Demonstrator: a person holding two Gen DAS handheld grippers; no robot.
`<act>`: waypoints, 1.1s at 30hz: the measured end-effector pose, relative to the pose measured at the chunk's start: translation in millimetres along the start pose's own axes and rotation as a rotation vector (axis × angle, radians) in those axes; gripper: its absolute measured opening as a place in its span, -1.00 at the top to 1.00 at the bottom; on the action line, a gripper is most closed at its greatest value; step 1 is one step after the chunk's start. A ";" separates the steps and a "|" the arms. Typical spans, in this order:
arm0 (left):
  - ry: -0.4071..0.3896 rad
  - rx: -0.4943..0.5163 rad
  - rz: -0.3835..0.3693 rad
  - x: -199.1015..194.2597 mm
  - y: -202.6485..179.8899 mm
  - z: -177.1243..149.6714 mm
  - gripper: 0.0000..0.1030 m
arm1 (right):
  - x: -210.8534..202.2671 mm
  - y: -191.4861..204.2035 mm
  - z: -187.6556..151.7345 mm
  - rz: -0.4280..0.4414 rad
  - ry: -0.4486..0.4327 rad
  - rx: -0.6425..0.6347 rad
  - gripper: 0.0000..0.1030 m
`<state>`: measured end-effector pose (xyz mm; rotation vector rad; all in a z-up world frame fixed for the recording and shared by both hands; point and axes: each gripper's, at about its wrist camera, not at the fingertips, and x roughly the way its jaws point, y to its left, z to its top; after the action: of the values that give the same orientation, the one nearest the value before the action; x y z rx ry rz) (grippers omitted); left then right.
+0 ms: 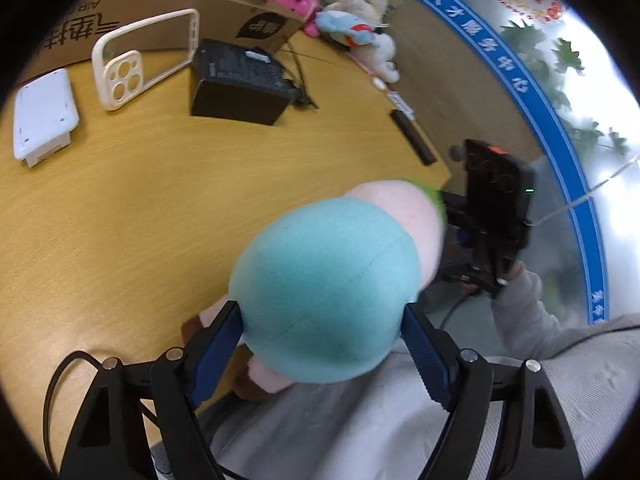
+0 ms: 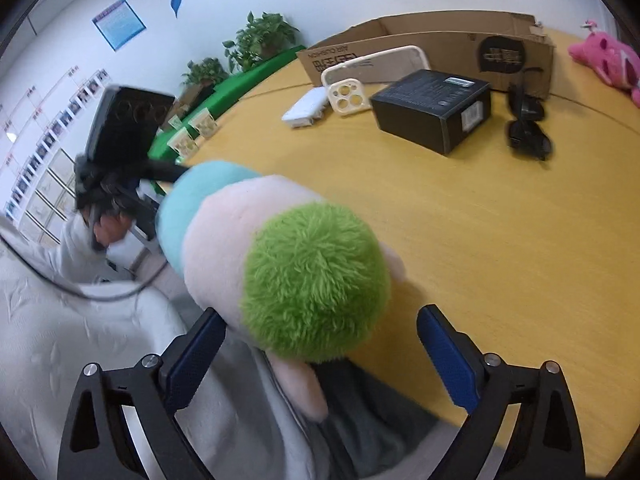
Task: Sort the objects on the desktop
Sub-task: 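Grasp the green-haired plush toy with the left gripper, then carry the plush toy into the cardboard box and open the left gripper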
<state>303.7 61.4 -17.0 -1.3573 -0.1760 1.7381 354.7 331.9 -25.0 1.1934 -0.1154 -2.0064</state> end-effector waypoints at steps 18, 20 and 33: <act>-0.108 -0.106 -0.048 -6.4 46.0 26.8 -0.41 | 41.0 4.1 63.9 -0.021 -0.043 0.003 -0.83; -0.126 -0.125 -0.053 -9.0 48.9 28.2 -0.31 | 40.6 4.9 65.8 -0.027 -0.052 0.011 -0.78; -0.426 0.034 0.085 -117.6 48.7 113.0 -0.24 | 22.5 33.6 169.9 -0.121 -0.210 -0.146 -0.66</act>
<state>182.1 -6.1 81.2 -0.9664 -0.3259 2.0769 236.2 243.6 68.0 0.9150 -0.0004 -2.2027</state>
